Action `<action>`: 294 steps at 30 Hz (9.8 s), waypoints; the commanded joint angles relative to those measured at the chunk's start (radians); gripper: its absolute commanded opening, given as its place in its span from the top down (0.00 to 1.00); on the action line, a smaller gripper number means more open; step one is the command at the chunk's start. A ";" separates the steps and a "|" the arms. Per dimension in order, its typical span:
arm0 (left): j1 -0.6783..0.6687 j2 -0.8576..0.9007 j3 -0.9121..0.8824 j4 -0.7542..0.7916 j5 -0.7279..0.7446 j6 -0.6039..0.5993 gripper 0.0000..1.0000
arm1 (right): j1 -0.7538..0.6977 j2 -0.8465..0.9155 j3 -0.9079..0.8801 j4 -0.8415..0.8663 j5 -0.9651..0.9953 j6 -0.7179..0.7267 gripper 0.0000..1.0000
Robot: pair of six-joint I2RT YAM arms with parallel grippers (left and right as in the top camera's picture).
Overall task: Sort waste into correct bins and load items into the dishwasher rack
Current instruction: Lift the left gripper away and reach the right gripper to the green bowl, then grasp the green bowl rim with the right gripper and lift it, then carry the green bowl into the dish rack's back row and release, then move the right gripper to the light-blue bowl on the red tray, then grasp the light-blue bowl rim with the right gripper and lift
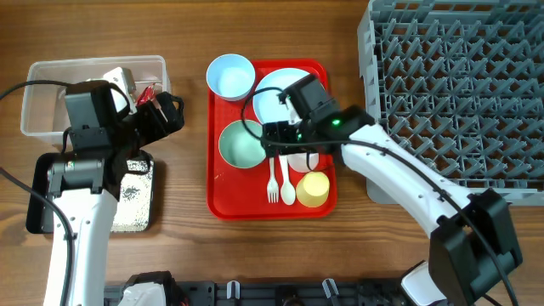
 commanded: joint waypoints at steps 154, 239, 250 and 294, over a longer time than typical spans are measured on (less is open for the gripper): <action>0.129 0.062 0.017 0.008 -0.218 -0.165 0.00 | -0.721 0.322 0.019 1.184 0.857 -1.630 0.91; 0.129 0.062 0.017 -0.061 -0.254 -0.161 0.00 | -0.078 0.505 0.767 -0.002 -0.449 -0.304 0.00; 0.129 0.062 0.017 -0.093 -0.296 -0.161 0.00 | -0.003 0.578 0.767 0.035 0.130 -0.231 0.25; 0.129 0.062 0.017 -0.097 -0.296 -0.162 0.00 | -0.019 0.726 0.748 0.095 0.281 -0.088 0.82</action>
